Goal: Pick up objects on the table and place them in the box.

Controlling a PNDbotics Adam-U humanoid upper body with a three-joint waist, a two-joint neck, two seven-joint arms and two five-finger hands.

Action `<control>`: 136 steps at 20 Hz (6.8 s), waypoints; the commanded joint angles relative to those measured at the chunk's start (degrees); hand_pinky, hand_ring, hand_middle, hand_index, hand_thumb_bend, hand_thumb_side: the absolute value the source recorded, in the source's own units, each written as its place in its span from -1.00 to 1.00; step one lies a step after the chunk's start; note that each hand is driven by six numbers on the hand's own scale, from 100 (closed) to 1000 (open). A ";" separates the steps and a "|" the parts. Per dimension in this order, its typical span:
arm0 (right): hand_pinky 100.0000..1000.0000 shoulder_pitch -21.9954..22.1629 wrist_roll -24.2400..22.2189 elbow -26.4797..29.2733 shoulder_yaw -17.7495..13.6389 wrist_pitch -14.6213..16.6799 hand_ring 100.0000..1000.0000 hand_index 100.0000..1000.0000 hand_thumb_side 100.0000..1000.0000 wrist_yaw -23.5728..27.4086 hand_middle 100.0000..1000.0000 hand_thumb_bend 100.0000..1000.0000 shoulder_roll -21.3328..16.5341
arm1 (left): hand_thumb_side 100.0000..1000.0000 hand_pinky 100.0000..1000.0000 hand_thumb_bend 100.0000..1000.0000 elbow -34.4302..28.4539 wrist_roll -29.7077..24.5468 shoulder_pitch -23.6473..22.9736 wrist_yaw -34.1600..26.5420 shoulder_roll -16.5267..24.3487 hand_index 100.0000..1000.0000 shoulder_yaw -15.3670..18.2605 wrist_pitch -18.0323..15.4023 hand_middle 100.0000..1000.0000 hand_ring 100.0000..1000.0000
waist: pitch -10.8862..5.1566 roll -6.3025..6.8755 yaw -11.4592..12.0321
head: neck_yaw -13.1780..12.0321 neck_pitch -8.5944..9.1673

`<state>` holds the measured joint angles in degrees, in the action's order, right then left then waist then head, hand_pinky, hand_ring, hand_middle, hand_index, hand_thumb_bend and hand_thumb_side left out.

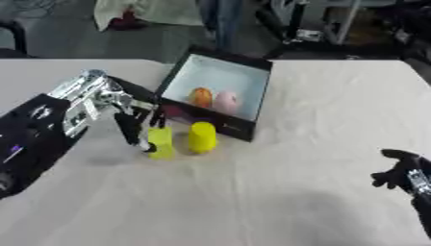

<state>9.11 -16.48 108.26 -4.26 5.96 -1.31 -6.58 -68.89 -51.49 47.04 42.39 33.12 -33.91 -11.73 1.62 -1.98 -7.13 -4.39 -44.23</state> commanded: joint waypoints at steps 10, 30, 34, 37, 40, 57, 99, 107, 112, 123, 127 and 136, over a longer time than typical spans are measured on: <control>0.30 -0.32 0.13 0.80 -0.36 0.10 -0.13 0.46 0.42 -0.09 -0.50 -1.00 -1.03 | -0.01 0.25 -0.17 -1.68 -0.19 1.38 2.06 0.80 0.56 1.40 -0.19 0.25 0.09 | -1.12 0.45 -0.09 | 0.19 0.11; 0.30 -0.47 0.13 0.82 -0.34 0.12 -0.13 0.46 0.42 -0.04 -0.50 -1.00 -0.99 | 0.00 0.21 -0.13 -0.09 -0.38 -0.80 8.22 -0.52 0.58 0.71 -0.72 0.29 0.08 | -0.93 0.39 -0.30 | 0.28 0.11; 0.30 -0.43 0.18 0.81 -0.36 0.11 -0.13 0.46 0.42 -0.08 -0.50 -1.00 -0.93 | -0.32 0.08 -0.56 -1.07 2.80 -1.10 8.73 -0.79 0.37 1.68 0.31 0.04 -0.09 | -0.90 0.30 -0.24 | 0.23 0.11; 0.30 -0.37 0.16 0.80 -0.35 0.11 -0.13 0.46 0.42 -0.08 -0.50 -1.00 -0.94 | -0.38 0.04 -0.66 -3.04 5.01 -0.29 8.09 -0.04 0.28 2.80 1.42 -0.05 -0.16 | -0.96 0.29 -0.11 | 0.23 0.11; 0.30 -0.27 0.22 0.79 -0.41 0.12 -0.13 0.46 0.41 -0.09 -0.50 -1.00 -0.96 | -0.41 0.03 -0.70 -6.75 5.55 1.47 5.62 1.39 0.26 5.03 3.55 -0.08 -0.19 | -1.09 0.29 0.05 | 0.29 0.11; 0.30 -0.08 -0.21 0.52 0.09 0.13 -0.13 0.46 0.42 0.55 -0.50 -1.00 -0.78 | -0.23 0.27 -0.43 17.31 17.39 17.46 28.57 -18.40 0.56 17.17 7.85 0.25 0.11 | -1.67 -0.58 -0.33 | -0.84 0.11; 0.30 -0.19 -0.05 0.38 -0.18 0.18 -0.13 0.46 0.42 -0.09 -0.50 -1.00 -1.15 | -0.34 0.15 -0.66 -2.02 -0.47 8.93 -10.69 -4.35 0.51 -3.56 -1.52 0.13 0.01 | -1.36 0.19 -0.17 | 0.32 0.11; 0.30 -0.35 -0.10 0.41 -0.15 0.17 -0.13 0.46 0.43 0.05 -0.50 -1.00 -1.03 | -0.28 0.22 -0.53 0.65 -0.48 7.58 -5.67 -7.15 0.59 -1.65 -1.36 0.26 0.09 | -1.21 0.08 -0.25 | 0.54 0.11; 0.30 -0.44 -0.12 0.42 -0.13 0.14 -0.13 0.46 0.42 0.11 -0.50 -1.00 -0.97 | -0.23 0.30 -0.40 0.63 -0.48 6.97 -1.36 -8.50 0.66 0.02 -0.23 0.36 0.18 | -1.13 0.03 -0.35 | 0.60 0.11; 0.30 -0.57 -0.18 0.44 -0.08 0.13 -0.13 0.46 0.43 0.21 -0.51 -1.00 -0.88 | -0.21 0.32 -0.44 4.04 -0.27 5.13 2.15 -11.48 0.71 1.03 -0.26 0.45 0.24 | -0.99 -0.10 -0.49 | 0.83 0.11; 0.31 -0.58 -0.19 0.44 -0.04 0.13 -0.13 0.46 0.43 0.23 -0.51 -1.00 -0.85 | -0.18 0.37 -0.38 4.27 2.00 4.73 4.43 -12.36 0.78 1.32 0.44 0.53 0.33 | -0.98 -0.15 -0.48 | 0.78 0.11; 0.31 -0.69 -0.25 0.41 -0.01 0.10 -0.13 0.46 0.44 0.24 -0.51 -1.00 -0.79 | -0.55 0.15 -0.51 5.71 9.66 3.19 11.93 -13.80 0.53 1.15 -2.01 0.25 0.06 | -0.88 -0.13 -0.53 | 0.79 0.11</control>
<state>8.88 -16.64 107.88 -4.20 6.01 -1.24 -6.75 -63.01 -43.02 49.53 53.04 19.02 -33.24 -13.20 1.30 -2.01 -7.57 -3.68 -44.23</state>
